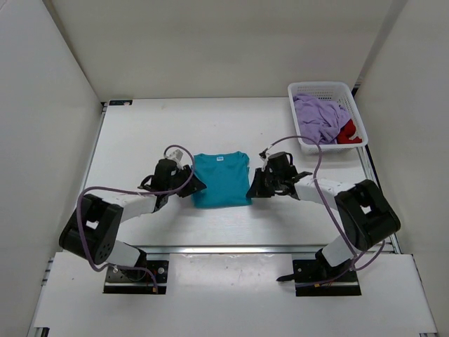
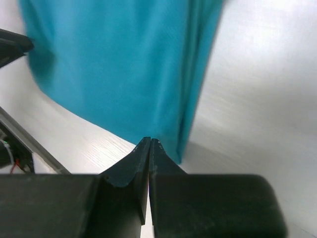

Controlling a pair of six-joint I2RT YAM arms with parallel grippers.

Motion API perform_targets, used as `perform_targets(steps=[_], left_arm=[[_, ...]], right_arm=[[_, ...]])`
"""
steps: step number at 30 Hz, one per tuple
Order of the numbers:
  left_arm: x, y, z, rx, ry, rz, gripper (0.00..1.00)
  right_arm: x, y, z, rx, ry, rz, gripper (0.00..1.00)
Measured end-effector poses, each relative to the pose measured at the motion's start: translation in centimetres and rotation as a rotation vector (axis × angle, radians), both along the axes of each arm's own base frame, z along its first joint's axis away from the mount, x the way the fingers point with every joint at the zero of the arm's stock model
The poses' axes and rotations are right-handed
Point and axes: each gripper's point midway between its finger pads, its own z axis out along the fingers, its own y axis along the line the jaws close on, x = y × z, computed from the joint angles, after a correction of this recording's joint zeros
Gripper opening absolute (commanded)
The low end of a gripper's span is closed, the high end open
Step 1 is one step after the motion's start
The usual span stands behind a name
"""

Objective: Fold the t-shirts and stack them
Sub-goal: Fold the long partially folded tshirt into a neat square

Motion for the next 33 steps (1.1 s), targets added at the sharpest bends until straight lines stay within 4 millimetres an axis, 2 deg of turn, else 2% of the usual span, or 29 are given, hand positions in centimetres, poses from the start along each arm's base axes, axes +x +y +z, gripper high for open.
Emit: perform_targets(steps=[2,6,9,12,16,17,21,24,26,27,30,33], left_arm=[[1.1,-0.1,1.2,-0.005,-0.025,0.011,0.42],[4.4,-0.8,3.5,-0.025,-0.079,0.03,0.41],[7.2,-1.1,3.4,-0.032,-0.079,0.046,0.4],[9.2,-0.3,1.5,-0.023,-0.04,0.079,0.4],[10.6,1.8,-1.8,0.003,0.034,0.136,0.4],[10.8,2.0,-2.0,-0.009,0.044,0.138,0.39],[12.0,3.1,-1.5,-0.052,0.023,0.17,0.41],[11.7,3.5,-1.6,-0.084,0.019,0.186,0.46],[10.9,3.5,-1.2,-0.102,0.011,0.188,0.55],[10.5,3.6,-0.8,-0.109,0.005,0.188,0.56],[9.2,4.0,1.2,-0.116,-0.038,0.195,0.67],[8.9,5.3,4.4,-0.087,-0.135,0.231,0.72]], right_arm=[[1.0,0.4,1.5,0.015,-0.036,0.001,0.0],[4.7,1.8,5.3,0.072,-0.138,0.001,0.0],[7.9,2.7,6.8,0.122,-0.189,-0.003,0.0],[10.3,2.4,5.5,0.135,-0.169,-0.023,0.0],[12.4,1.1,1.6,0.117,-0.083,-0.066,0.0],[12.7,0.7,0.7,0.113,-0.06,-0.078,0.0],[13.5,-0.3,-1.5,0.107,-0.002,-0.112,0.0],[14.0,-0.5,-1.3,0.117,-0.004,-0.117,0.0],[14.1,-0.5,-1.2,0.121,-0.007,-0.115,0.0],[14.1,-0.5,-1.2,0.121,-0.007,-0.115,0.0],[14.0,-0.4,-0.9,0.121,-0.01,-0.114,0.01],[13.1,-0.2,0.4,0.131,-0.038,-0.119,0.09]])
